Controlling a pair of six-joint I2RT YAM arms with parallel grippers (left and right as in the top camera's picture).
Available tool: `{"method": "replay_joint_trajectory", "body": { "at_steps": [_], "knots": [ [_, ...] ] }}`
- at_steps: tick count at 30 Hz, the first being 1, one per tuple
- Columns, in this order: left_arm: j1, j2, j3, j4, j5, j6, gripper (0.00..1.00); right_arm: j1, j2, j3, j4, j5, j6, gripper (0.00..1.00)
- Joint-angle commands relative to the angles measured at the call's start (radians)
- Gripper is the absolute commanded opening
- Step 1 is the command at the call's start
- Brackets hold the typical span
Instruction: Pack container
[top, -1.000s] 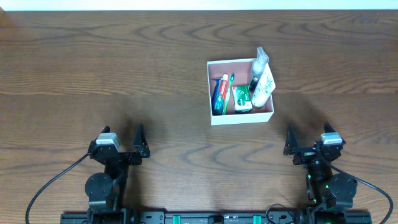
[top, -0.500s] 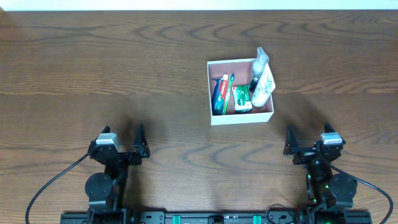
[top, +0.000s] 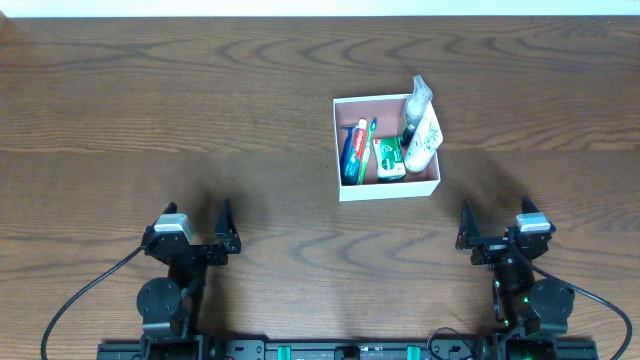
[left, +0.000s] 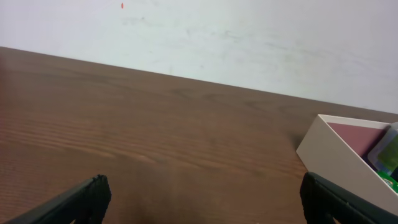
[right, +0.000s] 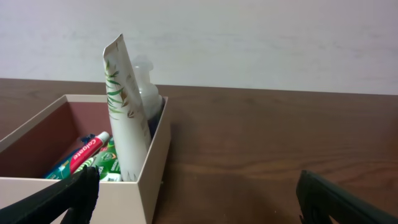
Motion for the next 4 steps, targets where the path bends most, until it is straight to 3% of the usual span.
{"method": "replay_joint_trajectory", "body": {
  "at_steps": [1,4],
  "knots": [
    [0.005,-0.007,-0.029,-0.013,-0.012,-0.001,0.98,0.011,-0.006,-0.004,-0.002,0.007,-0.018,0.99],
    [0.005,-0.007,-0.029,-0.012,-0.012,-0.001,0.98,0.011,-0.006,-0.004,-0.002,0.007,-0.018,0.99]
  ]
}}
